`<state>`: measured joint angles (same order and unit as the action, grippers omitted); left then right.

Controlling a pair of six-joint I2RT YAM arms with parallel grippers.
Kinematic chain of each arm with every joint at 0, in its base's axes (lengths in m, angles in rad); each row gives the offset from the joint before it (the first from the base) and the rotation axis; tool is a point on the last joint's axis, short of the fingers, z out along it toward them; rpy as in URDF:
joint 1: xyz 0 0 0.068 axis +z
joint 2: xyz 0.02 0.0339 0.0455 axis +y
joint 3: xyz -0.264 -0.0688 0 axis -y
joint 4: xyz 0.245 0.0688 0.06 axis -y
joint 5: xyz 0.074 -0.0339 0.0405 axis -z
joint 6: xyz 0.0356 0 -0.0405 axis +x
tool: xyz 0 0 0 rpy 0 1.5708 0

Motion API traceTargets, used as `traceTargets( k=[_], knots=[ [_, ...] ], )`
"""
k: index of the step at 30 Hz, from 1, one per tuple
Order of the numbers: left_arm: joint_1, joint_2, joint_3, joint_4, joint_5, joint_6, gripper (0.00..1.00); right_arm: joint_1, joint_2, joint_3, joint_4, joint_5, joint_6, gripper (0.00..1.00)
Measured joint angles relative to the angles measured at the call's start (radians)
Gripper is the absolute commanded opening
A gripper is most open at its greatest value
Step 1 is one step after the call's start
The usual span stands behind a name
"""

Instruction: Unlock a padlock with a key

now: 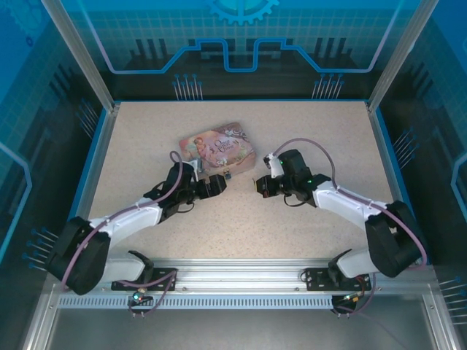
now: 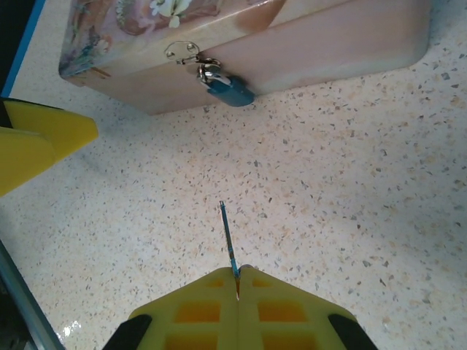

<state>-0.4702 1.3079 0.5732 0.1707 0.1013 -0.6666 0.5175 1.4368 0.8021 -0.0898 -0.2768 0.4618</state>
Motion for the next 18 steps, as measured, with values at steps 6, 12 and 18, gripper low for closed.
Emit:
traceTargets(
  k=[6, 12, 18],
  knots=[
    [0.000, 0.078, -0.015, 0.143, -0.002, -0.035, 0.99, -0.001, 0.123, 0.132, -0.005, -0.023, -0.011, 0.00],
    [0.000, 0.159, -0.019, 0.241, -0.018, -0.050, 0.99, -0.005, 0.272, 0.309, -0.011, -0.061, -0.019, 0.00],
    [0.013, 0.221, -0.019, 0.269, -0.030, -0.064, 0.99, -0.030, 0.365, 0.408, -0.047, -0.095, -0.019, 0.00]
  ],
)
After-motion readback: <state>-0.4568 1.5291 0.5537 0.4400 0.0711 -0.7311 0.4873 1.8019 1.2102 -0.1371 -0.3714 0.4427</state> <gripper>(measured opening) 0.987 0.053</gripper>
